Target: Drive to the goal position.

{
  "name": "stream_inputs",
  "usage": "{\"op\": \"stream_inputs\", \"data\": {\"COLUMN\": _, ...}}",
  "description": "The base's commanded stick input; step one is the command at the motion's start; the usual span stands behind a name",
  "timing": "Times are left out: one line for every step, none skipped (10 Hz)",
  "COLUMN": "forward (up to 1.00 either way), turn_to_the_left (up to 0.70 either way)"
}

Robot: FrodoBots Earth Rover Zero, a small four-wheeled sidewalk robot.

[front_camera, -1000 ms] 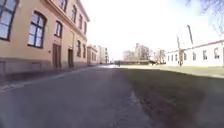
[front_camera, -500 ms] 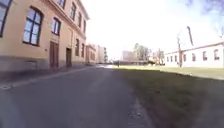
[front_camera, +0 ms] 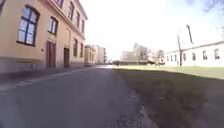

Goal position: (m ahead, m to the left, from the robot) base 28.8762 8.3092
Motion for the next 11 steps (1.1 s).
{"op": "stream_inputs", "data": {"forward": 0.85, "turn_to_the_left": 0.00}}
{"op": "stream_inputs", "data": {"forward": 0.85, "turn_to_the_left": 0.00}}
{"op": "stream_inputs", "data": {"forward": 0.85, "turn_to_the_left": 0.00}}
{"op": "stream_inputs", "data": {"forward": 0.85, "turn_to_the_left": 0.00}}
{"op": "stream_inputs", "data": {"forward": 0.85, "turn_to_the_left": 0.00}}
{"op": "stream_inputs", "data": {"forward": 0.85, "turn_to_the_left": 0.00}}
{"op": "stream_inputs", "data": {"forward": 0.85, "turn_to_the_left": 0.00}}
{"op": "stream_inputs", "data": {"forward": 0.85, "turn_to_the_left": 0.00}}
{"op": "stream_inputs", "data": {"forward": 0.85, "turn_to_the_left": 0.00}}
{"op": "stream_inputs", "data": {"forward": 0.85, "turn_to_the_left": 0.00}}
{"op": "stream_inputs", "data": {"forward": 0.85, "turn_to_the_left": 0.00}}
